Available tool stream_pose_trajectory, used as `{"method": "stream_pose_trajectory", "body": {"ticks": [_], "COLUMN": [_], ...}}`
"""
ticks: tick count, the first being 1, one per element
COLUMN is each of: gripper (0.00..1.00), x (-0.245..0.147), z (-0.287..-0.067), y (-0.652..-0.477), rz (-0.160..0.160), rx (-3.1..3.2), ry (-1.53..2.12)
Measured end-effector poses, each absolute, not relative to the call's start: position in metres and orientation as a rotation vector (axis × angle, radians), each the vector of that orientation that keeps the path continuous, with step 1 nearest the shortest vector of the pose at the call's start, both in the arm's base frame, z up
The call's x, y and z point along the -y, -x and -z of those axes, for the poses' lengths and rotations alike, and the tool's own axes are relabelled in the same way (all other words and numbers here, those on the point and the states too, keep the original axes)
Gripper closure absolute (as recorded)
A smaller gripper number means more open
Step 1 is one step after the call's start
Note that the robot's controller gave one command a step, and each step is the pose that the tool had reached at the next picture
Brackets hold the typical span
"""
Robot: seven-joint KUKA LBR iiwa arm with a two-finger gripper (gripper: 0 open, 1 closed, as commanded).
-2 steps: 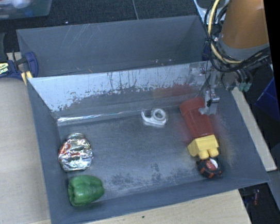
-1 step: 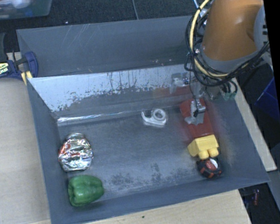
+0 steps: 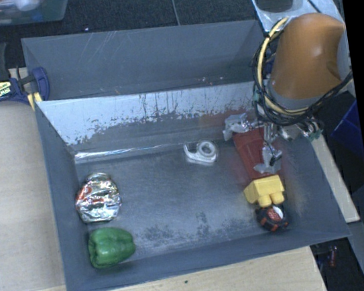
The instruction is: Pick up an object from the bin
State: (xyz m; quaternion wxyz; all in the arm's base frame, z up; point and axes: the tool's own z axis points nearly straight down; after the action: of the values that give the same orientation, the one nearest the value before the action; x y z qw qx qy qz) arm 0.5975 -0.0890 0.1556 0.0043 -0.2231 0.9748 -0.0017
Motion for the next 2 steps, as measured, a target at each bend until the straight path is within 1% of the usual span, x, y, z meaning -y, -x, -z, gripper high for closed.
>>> {"method": "stream_pose_trajectory", "body": {"ticks": [1, 2], "gripper": [0.0, 0.0], "x": [0.034, 0.042], "z": [-0.149, -0.097], "y": [-0.584, -0.529], "rz": [0.005, 0.007], "rx": [-3.021, -2.884], "ry": [0.826, 1.222]}}
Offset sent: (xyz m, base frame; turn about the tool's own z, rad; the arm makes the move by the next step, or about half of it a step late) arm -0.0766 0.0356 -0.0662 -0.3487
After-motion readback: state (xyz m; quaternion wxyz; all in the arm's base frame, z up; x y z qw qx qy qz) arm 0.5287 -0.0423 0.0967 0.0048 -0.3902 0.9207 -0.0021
